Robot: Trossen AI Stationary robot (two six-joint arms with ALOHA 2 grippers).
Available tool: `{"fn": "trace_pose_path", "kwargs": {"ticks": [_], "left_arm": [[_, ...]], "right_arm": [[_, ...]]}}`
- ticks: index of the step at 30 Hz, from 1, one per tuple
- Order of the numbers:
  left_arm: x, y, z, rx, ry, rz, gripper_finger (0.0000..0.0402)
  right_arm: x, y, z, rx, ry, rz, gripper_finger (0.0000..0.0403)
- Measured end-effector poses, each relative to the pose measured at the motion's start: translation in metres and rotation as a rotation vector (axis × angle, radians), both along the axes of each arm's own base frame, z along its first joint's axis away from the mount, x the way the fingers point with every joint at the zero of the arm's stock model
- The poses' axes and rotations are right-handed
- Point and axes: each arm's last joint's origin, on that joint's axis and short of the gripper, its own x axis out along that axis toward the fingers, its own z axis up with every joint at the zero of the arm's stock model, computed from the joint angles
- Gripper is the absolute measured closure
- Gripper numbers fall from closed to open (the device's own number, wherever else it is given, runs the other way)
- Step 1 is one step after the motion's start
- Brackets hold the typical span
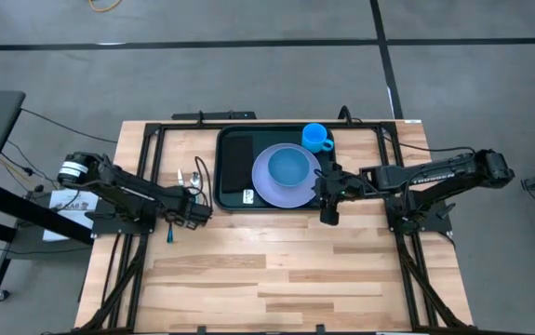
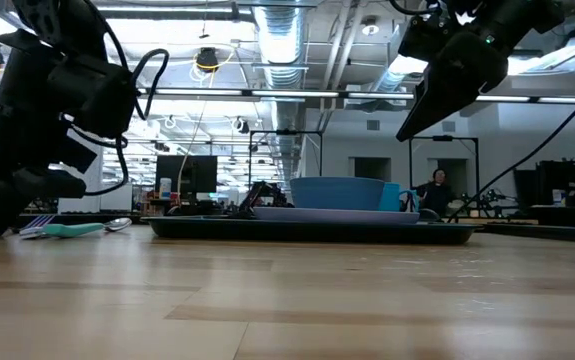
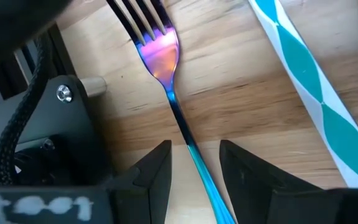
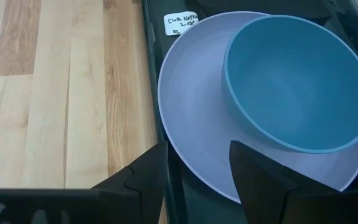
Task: Set up tray
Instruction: Put the violet fork on top of the black napkin
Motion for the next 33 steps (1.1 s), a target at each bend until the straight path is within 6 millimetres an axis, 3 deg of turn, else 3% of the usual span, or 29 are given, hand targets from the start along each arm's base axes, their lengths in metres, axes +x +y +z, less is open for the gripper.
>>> {"fn": "trace_pose_path", "kwargs": {"ticks": [25, 33], "left_arm": [[0.001, 0.016, -0.003, -0.05, 0.003, -0.032, 0.0275], [0.002, 0.016, -0.003, -0.05, -0.011, -0.032, 0.0323]], "right_arm": [[0.0, 0.0, 0.0, -0.001, 0.001, 0.001, 0.0239], [0.0, 0.0, 0.0, -0.001, 0.001, 0.0, 0.0239]]}}
